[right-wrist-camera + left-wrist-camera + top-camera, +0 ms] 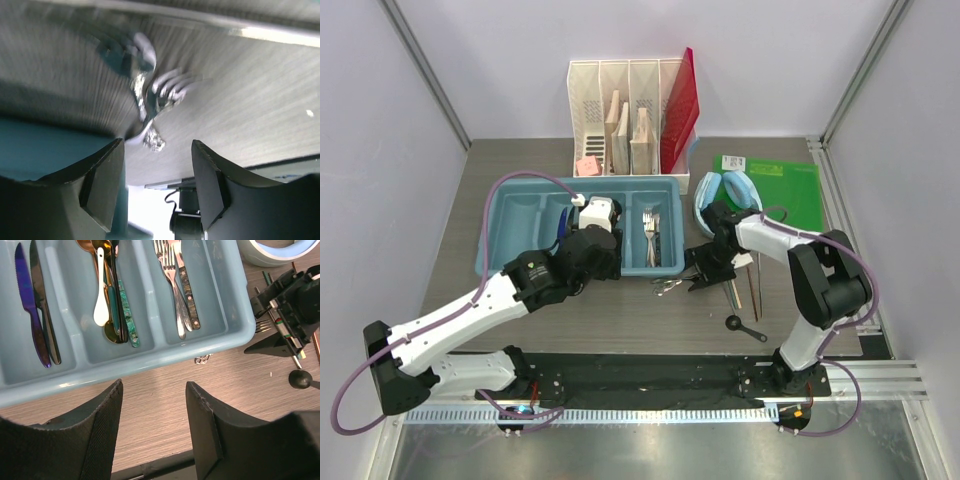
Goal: Sort the eating utensils into containers
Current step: Pick up the fork at the center of the board.
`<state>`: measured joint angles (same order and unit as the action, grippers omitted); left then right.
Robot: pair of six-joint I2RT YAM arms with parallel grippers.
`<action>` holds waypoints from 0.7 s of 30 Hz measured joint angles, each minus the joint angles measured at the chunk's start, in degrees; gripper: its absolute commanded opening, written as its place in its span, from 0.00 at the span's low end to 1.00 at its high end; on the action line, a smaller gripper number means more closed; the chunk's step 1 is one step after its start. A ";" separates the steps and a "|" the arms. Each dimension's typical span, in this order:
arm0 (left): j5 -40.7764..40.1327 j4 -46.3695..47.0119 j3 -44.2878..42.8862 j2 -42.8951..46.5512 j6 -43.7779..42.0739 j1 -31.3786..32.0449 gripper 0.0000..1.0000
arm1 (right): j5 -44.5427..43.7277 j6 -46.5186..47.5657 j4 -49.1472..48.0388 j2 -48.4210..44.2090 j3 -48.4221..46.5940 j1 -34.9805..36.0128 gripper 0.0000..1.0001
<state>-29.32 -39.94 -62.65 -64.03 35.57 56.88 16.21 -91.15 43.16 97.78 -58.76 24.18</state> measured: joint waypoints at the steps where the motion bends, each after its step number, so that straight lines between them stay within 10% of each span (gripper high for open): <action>1: 0.00 -0.07 0.00 0.00 0.02 0.00 0.54 | 0.00 0.02 -0.22 1.05 -0.13 0.04 0.62; 10: 0.22 -0.83 0.00 0.00 0.90 0.00 0.53 | 2.75 0.94 -1.66 4.83 1.49 0.22 0.47; 16: 0.35 -1.07 0.28 0.52 2.25 0.00 0.53 | 4.83 2.21 -2.38 4.90 2.54 0.24 0.01; 21: 0.42 -1.18 1.20 1.55 3.02 0.00 0.53 | 5.95 4.11 -2.51 5.38 2.34 0.20 0.01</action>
<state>-28.91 -41.12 -61.45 -62.48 38.59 56.88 22.15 -87.05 40.64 103.15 -56.42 24.38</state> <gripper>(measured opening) 0.533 0.058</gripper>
